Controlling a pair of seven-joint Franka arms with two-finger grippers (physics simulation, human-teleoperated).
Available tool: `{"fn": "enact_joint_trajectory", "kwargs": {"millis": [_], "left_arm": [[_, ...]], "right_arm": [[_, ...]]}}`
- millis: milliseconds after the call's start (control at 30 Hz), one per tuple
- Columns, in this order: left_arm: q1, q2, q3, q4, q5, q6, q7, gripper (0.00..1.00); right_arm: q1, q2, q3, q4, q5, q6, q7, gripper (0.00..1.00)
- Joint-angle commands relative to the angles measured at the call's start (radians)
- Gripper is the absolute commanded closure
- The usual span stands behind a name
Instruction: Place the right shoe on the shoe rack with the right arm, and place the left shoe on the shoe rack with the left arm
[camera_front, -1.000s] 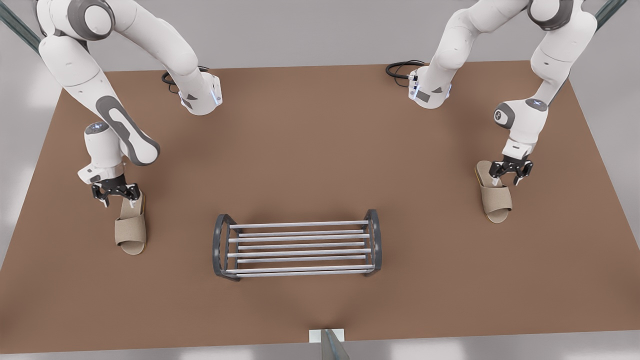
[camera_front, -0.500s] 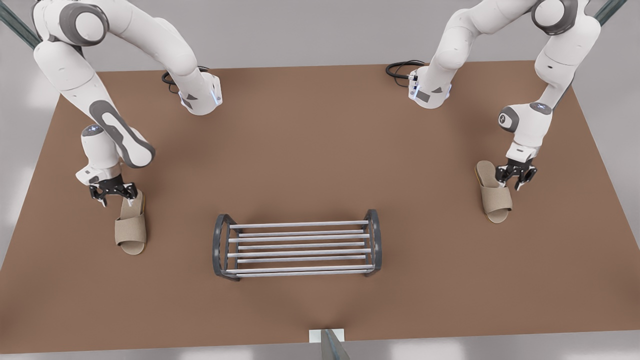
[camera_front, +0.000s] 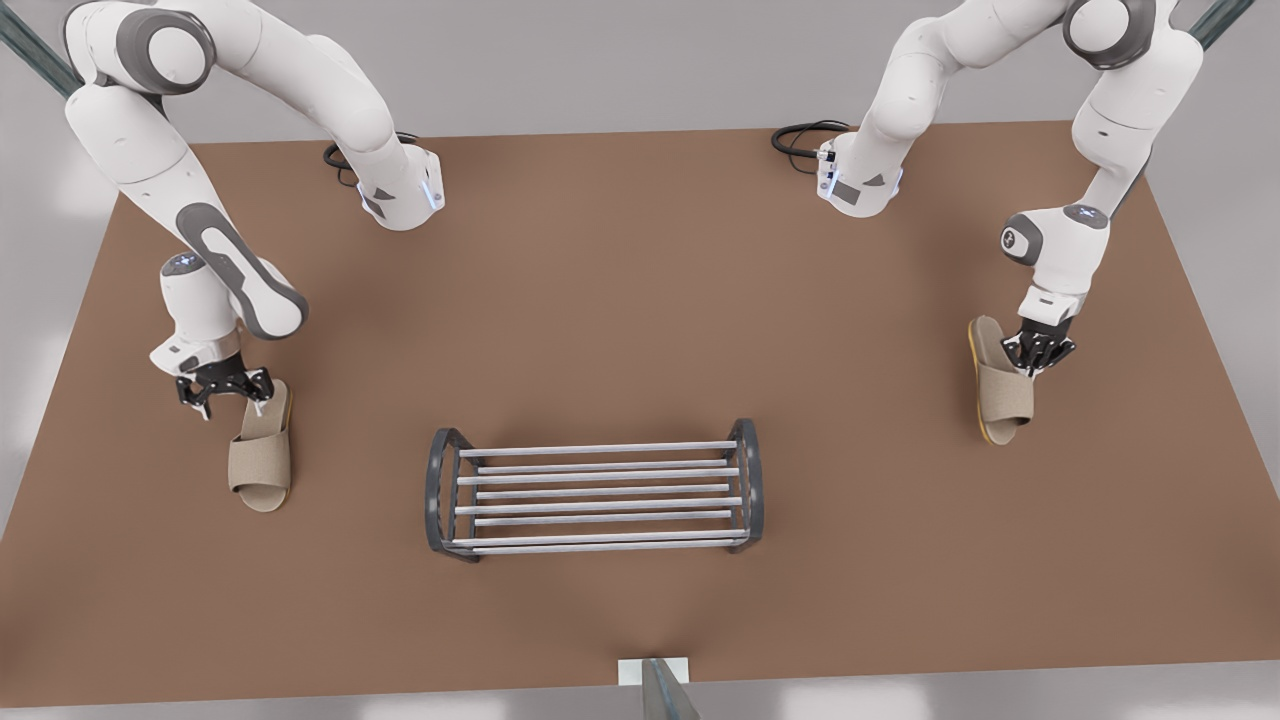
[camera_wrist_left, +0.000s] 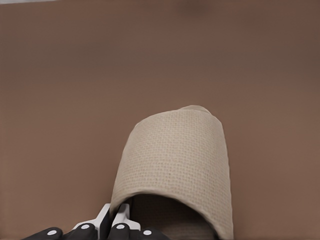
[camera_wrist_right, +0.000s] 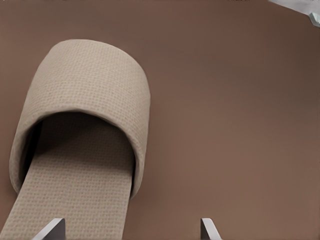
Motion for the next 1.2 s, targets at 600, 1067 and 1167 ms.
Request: {"fn": "enact_joint_trajectory", "kwargs": {"millis": [600, 1067, 1167], "left_arm": [[-0.004, -0.14, -0.697, 0.516, 0.006, -0.951, -0.877, 0.79], [-0.507, -0.146, -0.776, 0.768, 0.052, -1.308, -1.268, 0.79], [-0.684, -0.126, -0.71, 0.835, 0.13, -1.362, -1.377, 0.79]], "right_arm": [[0.026, 0.075, 0.001, 0.113, 0.0, -0.001, -0.06, 0.0], [0.055, 0.132, 0.001, 0.189, 0.003, -0.001, -0.053, 0.0], [0.061, 0.133, 0.001, 0.191, 0.001, -0.001, -0.053, 0.0]]}}
